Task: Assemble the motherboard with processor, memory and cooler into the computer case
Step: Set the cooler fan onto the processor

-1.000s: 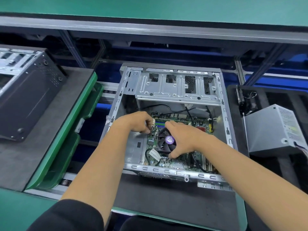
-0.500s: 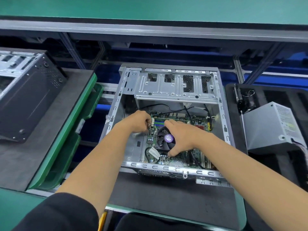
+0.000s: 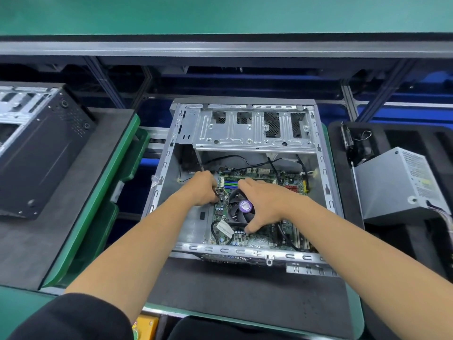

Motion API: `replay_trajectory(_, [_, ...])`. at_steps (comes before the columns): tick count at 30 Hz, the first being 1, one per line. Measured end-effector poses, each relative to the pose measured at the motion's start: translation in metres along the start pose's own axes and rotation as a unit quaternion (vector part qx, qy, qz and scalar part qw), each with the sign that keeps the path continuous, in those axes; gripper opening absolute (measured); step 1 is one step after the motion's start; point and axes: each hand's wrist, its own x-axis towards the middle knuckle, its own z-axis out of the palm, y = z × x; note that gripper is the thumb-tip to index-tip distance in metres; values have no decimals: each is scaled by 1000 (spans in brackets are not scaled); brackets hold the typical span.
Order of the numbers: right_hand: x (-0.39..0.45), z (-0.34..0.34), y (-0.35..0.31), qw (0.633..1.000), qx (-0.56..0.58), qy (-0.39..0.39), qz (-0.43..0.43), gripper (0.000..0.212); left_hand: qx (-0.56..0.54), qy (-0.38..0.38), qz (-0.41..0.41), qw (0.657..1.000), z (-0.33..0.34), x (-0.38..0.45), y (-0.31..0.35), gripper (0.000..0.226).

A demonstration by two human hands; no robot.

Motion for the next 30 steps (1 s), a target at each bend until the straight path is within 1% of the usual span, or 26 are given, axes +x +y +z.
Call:
replay_trajectory(6, [0, 0, 0, 1000, 0, -7, 2, 90, -11, -2, -8, 1000, 3, 3, -1, 17])
replay_trajectory(10, [0, 0, 1, 1000, -1, -8, 3, 93, -26, -2, -11, 1000, 2, 5, -1, 21])
replay_trajectory(15, [-1, -1, -1, 1000, -5, -11, 6, 93, -32, -5, -16, 999, 4, 5, -2, 18])
replay_trajectory(21, [-2, -2, -2, 1000, 1, -8, 6, 93, -22, -1, -2, 1000, 5, 5, -2, 15])
replay_trajectory(25, [-3, -3, -3, 1000, 3, -7, 7, 88, 2, -7, 19, 1000, 3, 3, -3, 17])
replay_trajectory(28, [-4, -4, -5, 1000, 2, -5, 9, 87, 20, -10, 36, 999, 2, 2, -2, 29])
replay_trajectory(30, [-4, -4, -5, 1000, 1, -4, 8, 86, 32, 2, 48, 998, 2, 0, -1, 29])
